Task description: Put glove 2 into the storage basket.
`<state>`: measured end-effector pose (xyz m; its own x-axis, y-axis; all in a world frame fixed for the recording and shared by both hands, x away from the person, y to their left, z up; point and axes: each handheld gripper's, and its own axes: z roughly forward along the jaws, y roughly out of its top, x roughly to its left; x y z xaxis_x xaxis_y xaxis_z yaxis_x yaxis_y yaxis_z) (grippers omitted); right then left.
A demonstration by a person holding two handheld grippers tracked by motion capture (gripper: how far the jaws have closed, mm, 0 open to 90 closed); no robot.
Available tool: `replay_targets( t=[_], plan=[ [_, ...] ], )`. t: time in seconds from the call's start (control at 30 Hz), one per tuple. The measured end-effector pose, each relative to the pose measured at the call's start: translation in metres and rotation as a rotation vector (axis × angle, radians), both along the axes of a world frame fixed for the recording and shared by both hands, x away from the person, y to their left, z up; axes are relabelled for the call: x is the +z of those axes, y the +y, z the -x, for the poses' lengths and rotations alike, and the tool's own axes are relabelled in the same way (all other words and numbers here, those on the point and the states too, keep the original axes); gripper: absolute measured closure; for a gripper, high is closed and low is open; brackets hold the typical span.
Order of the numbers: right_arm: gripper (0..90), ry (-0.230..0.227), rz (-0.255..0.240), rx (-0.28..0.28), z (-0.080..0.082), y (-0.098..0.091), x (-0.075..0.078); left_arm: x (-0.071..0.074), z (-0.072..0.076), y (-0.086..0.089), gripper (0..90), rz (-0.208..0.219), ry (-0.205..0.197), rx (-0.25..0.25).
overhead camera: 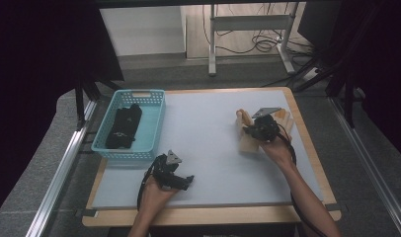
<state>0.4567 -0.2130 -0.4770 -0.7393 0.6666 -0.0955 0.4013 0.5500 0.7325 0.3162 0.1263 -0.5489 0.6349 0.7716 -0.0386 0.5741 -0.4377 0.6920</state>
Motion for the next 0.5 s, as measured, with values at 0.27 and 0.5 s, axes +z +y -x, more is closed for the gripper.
replay_targets(
  t=[0.27,0.5],
  plan=[
    [81.6,0.017,-0.114,0.098,0.042,0.021,0.014,0.0,0.0,0.0,0.0,-0.002,-0.001,-0.001],
    [73.2,0.067,-0.135,0.161,0.069,0.043,-0.005,0.0,0.0,0.0,0.0,-0.004,-0.001,-0.001]
  ],
)
